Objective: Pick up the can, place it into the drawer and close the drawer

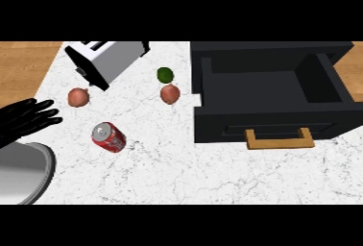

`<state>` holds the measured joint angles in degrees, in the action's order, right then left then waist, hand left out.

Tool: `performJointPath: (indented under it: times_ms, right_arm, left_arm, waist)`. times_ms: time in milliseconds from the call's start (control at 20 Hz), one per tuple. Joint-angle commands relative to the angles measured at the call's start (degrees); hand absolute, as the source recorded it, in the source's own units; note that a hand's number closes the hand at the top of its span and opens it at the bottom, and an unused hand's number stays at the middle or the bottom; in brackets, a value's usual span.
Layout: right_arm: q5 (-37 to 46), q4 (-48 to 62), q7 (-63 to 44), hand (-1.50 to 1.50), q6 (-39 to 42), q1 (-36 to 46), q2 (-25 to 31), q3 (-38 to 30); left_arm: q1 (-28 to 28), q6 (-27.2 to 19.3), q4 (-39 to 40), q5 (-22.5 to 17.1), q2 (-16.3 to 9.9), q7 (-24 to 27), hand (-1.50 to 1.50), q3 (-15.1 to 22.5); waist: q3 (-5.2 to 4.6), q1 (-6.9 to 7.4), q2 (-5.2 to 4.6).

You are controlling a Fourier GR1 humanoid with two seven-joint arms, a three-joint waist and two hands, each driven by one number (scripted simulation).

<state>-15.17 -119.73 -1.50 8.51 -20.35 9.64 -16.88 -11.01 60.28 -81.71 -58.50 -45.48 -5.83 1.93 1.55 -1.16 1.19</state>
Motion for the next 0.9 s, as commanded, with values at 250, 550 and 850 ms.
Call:
performJointPath:
  times_ms: [250, 550, 850]
  right_arm:
    - [-3.78, -3.6, -2.0, -1.5, 2.11, -2.44, 1.35, -3.18]
    - [-6.89, 0.24, 1.6, -1.5, 5.78, -3.52, 1.76, -6.69]
    - [-8.26, -2.26, 1.16, -1.5, 8.85, -6.82, 0.62, -9.52]
  left_arm:
    - [-3.86, -2.48, 6.28, -8.83, -5.66, -6.95, -1.5, 3.32]
    - [-7.58, -4.59, 9.85, -6.67, -0.82, -9.84, -1.5, 4.45]
    - [-12.92, 0.3, 19.72, 0.22, 4.74, -10.99, -1.5, 2.87]
  waist:
    - [-1.52, -0.47, -1.35]
    - [-1.55, -0.72, -1.43]
    - [-1.57, 0.03, -1.29]
